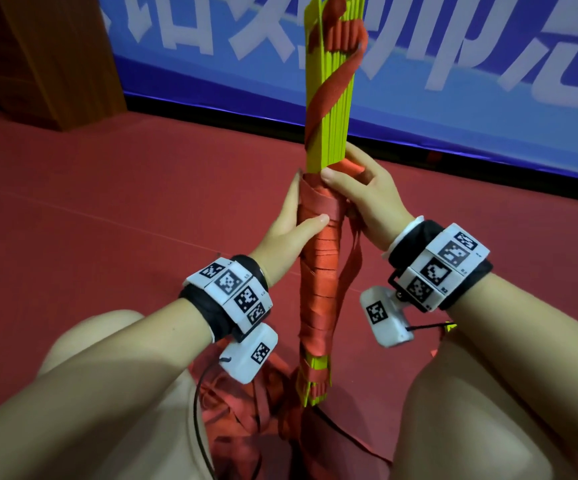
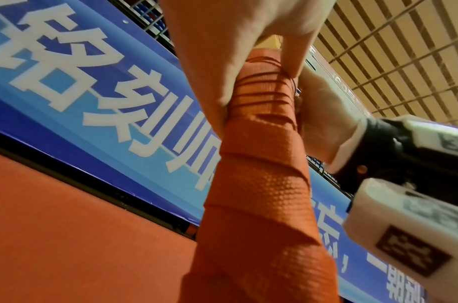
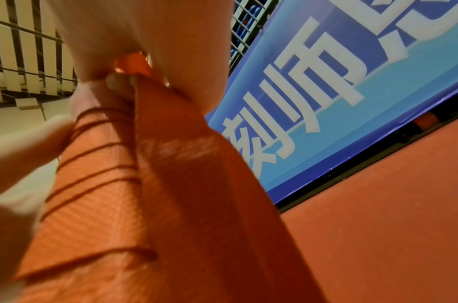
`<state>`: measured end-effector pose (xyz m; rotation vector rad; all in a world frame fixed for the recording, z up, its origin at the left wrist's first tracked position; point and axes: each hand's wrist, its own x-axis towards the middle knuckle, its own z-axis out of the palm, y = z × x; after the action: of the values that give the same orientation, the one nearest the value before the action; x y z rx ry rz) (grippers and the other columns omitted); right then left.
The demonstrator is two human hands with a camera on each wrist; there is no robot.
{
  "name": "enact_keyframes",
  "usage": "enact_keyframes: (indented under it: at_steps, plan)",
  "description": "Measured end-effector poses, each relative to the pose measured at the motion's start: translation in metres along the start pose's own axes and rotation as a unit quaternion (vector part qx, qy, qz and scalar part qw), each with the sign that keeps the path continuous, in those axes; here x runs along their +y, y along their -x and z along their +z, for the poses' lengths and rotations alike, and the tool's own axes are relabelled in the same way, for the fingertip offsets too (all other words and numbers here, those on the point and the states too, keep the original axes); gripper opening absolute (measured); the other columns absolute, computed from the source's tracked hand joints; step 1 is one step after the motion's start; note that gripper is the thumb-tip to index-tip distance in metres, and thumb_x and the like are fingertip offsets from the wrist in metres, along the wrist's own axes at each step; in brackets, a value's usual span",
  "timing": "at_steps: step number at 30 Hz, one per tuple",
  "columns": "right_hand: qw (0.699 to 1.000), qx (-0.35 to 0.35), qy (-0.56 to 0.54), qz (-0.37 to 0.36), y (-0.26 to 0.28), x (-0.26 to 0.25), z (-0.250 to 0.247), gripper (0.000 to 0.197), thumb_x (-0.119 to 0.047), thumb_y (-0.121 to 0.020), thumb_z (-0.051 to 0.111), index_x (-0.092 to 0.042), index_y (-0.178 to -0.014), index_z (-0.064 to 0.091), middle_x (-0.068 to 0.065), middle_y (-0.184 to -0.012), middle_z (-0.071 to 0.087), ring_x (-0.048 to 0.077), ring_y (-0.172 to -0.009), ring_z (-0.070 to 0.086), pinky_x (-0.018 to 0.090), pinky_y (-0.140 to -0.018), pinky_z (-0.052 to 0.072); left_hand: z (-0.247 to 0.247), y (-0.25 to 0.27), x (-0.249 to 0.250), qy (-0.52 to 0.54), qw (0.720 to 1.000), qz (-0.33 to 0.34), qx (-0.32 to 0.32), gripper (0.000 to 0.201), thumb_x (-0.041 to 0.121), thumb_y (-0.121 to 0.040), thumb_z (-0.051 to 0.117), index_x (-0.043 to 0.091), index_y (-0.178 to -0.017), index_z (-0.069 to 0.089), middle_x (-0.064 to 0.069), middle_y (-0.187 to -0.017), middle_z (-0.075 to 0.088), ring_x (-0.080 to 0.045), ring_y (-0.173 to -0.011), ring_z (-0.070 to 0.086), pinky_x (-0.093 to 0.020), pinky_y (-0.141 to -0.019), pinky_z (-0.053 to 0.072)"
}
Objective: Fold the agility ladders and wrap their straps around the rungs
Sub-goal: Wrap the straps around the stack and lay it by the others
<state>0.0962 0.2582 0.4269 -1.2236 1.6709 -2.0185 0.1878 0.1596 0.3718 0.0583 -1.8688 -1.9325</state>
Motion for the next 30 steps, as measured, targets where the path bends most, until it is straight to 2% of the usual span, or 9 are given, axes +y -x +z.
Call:
enact_keyframes:
  at_steps: [3, 6, 10, 13, 16, 20, 22, 26, 30]
  plan:
    - [0.998, 0.023, 0.055, 0.018, -0.003, -0.005, -0.004, 0.039, -0.019, -0.088, 0.065, -0.023, -0.126, 0.059, 0.001, -0.081, 0.062, 0.007, -0.051, 0.048, 0.019, -0.047, 0.039, -0.006, -0.004, 0.005, 0.0, 0.999, 0.018, 0.034, 0.094, 0.027, -0.075, 0.073, 0.026, -0.153, 0.02, -0.002, -0.139, 0.054, -0.014, -0.122, 0.056, -0.039, -0.108, 0.042]
    - [0.994, 0.033, 0.101, 0.035, -0.006, -0.004, -0.009, 0.035, -0.021, -0.093, 0.061, -0.027, -0.128, 0.057, 0.008, -0.073, 0.055, 0.01, -0.042, 0.039, 0.02, -0.041, 0.032, -0.008, -0.007, 0.006, -0.026, 0.997, 0.035, 0.06, 0.084, 0.02, -0.072, 0.076, 0.016, -0.146, 0.037, -0.003, -0.134, 0.059, -0.008, -0.115, 0.059, -0.026, -0.101, 0.045]
    - [0.984, 0.013, 0.15, 0.095, -0.004, 0.002, -0.014, 0.022, -0.032, -0.1, 0.049, -0.025, -0.115, 0.063, -0.009, -0.07, 0.056, 0.012, -0.042, 0.041, 0.019, -0.041, 0.031, -0.009, -0.006, 0.003, -0.053, 0.995, 0.03, 0.083, 0.071, 0.002, -0.079, 0.075, 0.02, -0.14, 0.042, 0.001, -0.124, 0.061, 0.002, -0.099, 0.062, -0.016, -0.088, 0.047]
    - [0.978, 0.007, 0.148, 0.147, -0.004, 0.006, -0.023, 0.028, -0.024, -0.098, 0.052, -0.021, -0.124, 0.061, -0.002, -0.079, 0.056, 0.014, -0.045, 0.042, 0.019, -0.041, 0.03, -0.011, -0.007, 0.003, -0.067, 0.993, 0.025, 0.093, 0.069, 0.003, -0.08, 0.074, 0.03, -0.134, 0.041, -0.002, -0.124, 0.061, -0.008, -0.102, 0.063, -0.03, -0.093, 0.052]
    - [0.971, -0.038, 0.162, 0.172, -0.001, 0.008, -0.03, 0.038, -0.013, -0.09, 0.063, -0.022, -0.126, 0.056, 0.003, -0.074, 0.062, 0.015, -0.044, 0.042, 0.018, -0.039, 0.03, -0.015, -0.008, 0.005, -0.063, 0.991, 0.041, 0.111, 0.075, 0.009, -0.076, 0.075, 0.034, -0.137, 0.039, -0.004, -0.132, 0.058, -0.016, -0.114, 0.06, -0.039, -0.101, 0.049]
    - [0.901, -0.147, 0.346, 0.216, 0.005, 0.024, -0.046, 0.03, -0.006, -0.084, 0.067, -0.013, -0.113, 0.064, 0.0, -0.072, 0.07, 0.01, -0.04, 0.04, 0.018, -0.038, 0.032, -0.028, -0.015, 0.011, -0.082, 0.979, 0.068, 0.177, 0.078, 0.002, -0.081, 0.071, 0.023, -0.147, 0.035, 0.003, -0.14, 0.051, -0.01, -0.124, 0.052, -0.021, -0.106, 0.041]
    - [0.866, -0.159, 0.403, 0.25, 0.006, 0.035, -0.06, 0.025, -0.004, -0.086, 0.062, -0.011, -0.109, 0.067, -0.001, -0.069, 0.07, 0.007, -0.037, 0.042, 0.017, -0.038, 0.035, -0.037, -0.019, 0.014, -0.104, 0.969, 0.082, 0.208, 0.079, 0.001, -0.082, 0.069, 0.02, -0.149, 0.032, -0.001, -0.144, 0.048, -0.012, -0.129, 0.048, -0.023, -0.109, 0.037]
    - [0.859, -0.079, 0.401, 0.308, 0.008, 0.045, -0.091, 0.012, -0.007, -0.09, 0.062, -0.001, -0.098, 0.068, 0.001, -0.061, 0.066, 0.003, -0.037, 0.052, 0.015, -0.04, 0.042, -0.056, -0.025, 0.013, -0.128, 0.955, 0.081, 0.254, 0.082, 0.002, -0.081, 0.069, 0.021, -0.151, 0.03, -0.001, -0.147, 0.046, -0.015, -0.132, 0.046, -0.027, -0.111, 0.035]
    - [0.909, 0.045, 0.264, 0.32, 0.012, 0.04, -0.119, 0.007, -0.012, -0.088, 0.065, -0.007, -0.091, 0.065, 0.005, -0.062, 0.06, 0.006, -0.045, 0.057, 0.015, -0.047, 0.047, -0.069, -0.027, 0.014, -0.126, 0.948, 0.064, 0.285, 0.085, 0.005, -0.081, 0.069, 0.023, -0.152, 0.028, -0.001, -0.147, 0.045, -0.016, -0.133, 0.046, -0.028, -0.111, 0.035]
